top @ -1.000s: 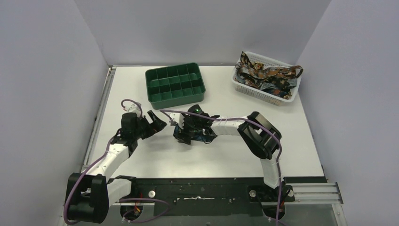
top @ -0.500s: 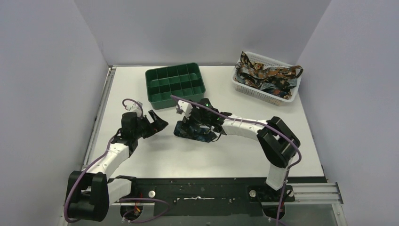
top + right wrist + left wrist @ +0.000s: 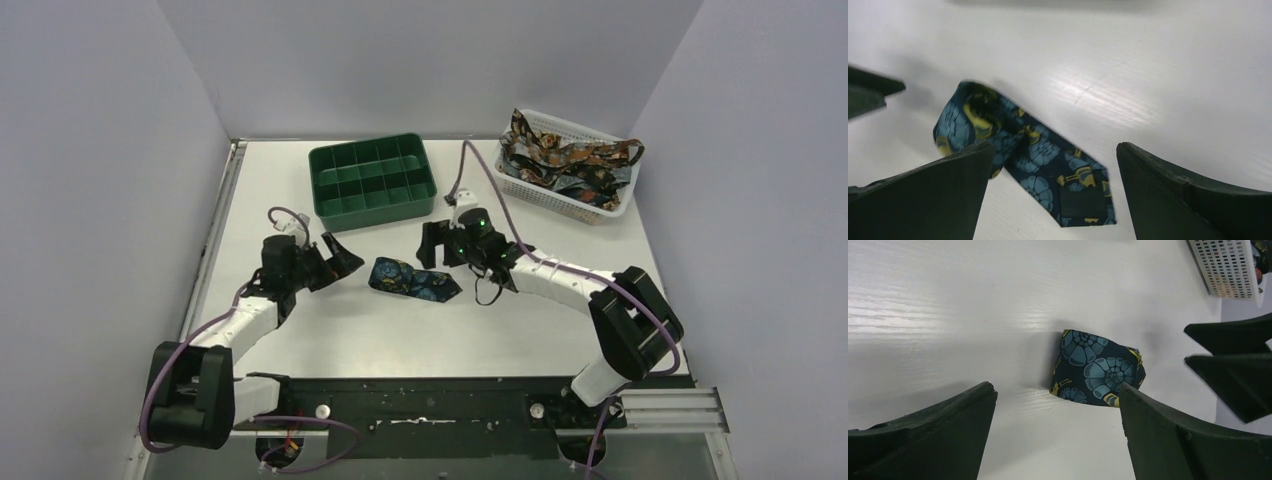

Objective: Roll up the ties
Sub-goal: Roll the tie at the center of the board.

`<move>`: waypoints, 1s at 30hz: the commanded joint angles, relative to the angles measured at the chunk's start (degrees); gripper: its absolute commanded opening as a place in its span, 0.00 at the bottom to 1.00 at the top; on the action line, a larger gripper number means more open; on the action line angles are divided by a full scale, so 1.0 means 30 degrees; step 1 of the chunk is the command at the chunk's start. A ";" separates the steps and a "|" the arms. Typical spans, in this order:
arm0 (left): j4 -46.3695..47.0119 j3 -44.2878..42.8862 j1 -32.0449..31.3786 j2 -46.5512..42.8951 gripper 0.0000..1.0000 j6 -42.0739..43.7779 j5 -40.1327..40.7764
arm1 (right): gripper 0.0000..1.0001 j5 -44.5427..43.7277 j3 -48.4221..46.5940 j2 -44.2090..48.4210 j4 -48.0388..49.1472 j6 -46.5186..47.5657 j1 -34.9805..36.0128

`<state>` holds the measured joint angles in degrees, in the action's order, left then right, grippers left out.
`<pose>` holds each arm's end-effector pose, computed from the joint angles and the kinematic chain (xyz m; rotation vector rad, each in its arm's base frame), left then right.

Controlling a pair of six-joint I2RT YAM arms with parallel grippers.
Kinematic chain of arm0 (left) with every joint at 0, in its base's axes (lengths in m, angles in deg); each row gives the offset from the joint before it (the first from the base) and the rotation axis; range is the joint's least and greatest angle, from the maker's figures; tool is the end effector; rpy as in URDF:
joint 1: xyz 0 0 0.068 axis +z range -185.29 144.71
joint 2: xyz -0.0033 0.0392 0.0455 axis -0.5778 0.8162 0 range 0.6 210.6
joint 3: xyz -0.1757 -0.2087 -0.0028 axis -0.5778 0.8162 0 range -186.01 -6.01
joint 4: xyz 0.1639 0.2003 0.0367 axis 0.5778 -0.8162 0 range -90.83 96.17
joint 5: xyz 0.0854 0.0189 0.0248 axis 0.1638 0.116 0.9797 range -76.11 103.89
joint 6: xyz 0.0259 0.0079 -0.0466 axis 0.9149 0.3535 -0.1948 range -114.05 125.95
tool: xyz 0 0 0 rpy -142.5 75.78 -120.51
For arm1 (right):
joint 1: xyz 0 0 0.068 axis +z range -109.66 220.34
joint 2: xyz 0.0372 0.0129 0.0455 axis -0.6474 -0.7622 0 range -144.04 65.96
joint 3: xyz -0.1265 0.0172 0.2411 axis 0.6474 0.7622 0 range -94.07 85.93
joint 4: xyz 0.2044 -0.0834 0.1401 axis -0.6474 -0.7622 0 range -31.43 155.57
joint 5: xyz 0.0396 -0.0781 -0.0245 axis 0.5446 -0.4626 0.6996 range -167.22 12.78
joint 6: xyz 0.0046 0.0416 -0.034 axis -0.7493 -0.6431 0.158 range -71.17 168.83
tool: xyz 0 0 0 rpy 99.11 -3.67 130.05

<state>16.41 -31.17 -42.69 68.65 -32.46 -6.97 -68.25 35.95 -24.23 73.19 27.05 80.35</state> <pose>0.2283 -0.0424 0.1778 -0.3766 2.1898 -0.8455 0.2559 0.2220 0.2064 -0.4493 2.1940 0.7797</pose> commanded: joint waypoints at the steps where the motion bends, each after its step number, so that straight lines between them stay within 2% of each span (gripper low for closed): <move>1: 0.1782 -0.1114 0.0126 0.1243 0.91 0.0344 -0.1834 | 0.99 -0.2072 -0.2457 -0.0179 -0.3752 -0.4584 -0.1115; 3: 0.2507 -0.1146 0.0094 0.1718 0.91 0.0103 -0.2373 | 0.96 0.0300 -0.1323 -0.0046 -0.1655 -0.5296 -0.1072; 5: 0.3057 -0.1064 0.0026 0.2004 0.90 -0.0135 -0.2589 | 0.95 0.1280 -0.0368 0.0140 0.0658 -0.6380 -0.0821; 9: 0.2361 -0.1547 -0.0010 0.2480 0.90 0.0472 -0.2761 | 0.94 0.0161 -0.1320 -0.0380 -0.0318 -0.7094 0.0023; 15: 0.2036 -0.1640 -0.0116 0.3068 0.90 0.0334 -0.2504 | 0.85 0.1421 -0.1990 -0.2158 0.0615 -0.8124 0.0954; 18: 0.1942 -0.1574 -0.0183 0.3155 0.90 0.0454 -0.2603 | 0.83 0.1220 -0.2242 -0.2921 0.0132 -0.8455 0.0982; 30: 0.2226 -0.1760 -0.0554 0.3332 0.90 0.0772 -0.3263 | 0.67 0.1134 -0.2408 -0.3927 -0.0574 -0.8273 0.0969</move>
<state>20.96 -33.99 -43.26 78.10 -31.67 -13.71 -63.86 31.08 -35.73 72.14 2.44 83.20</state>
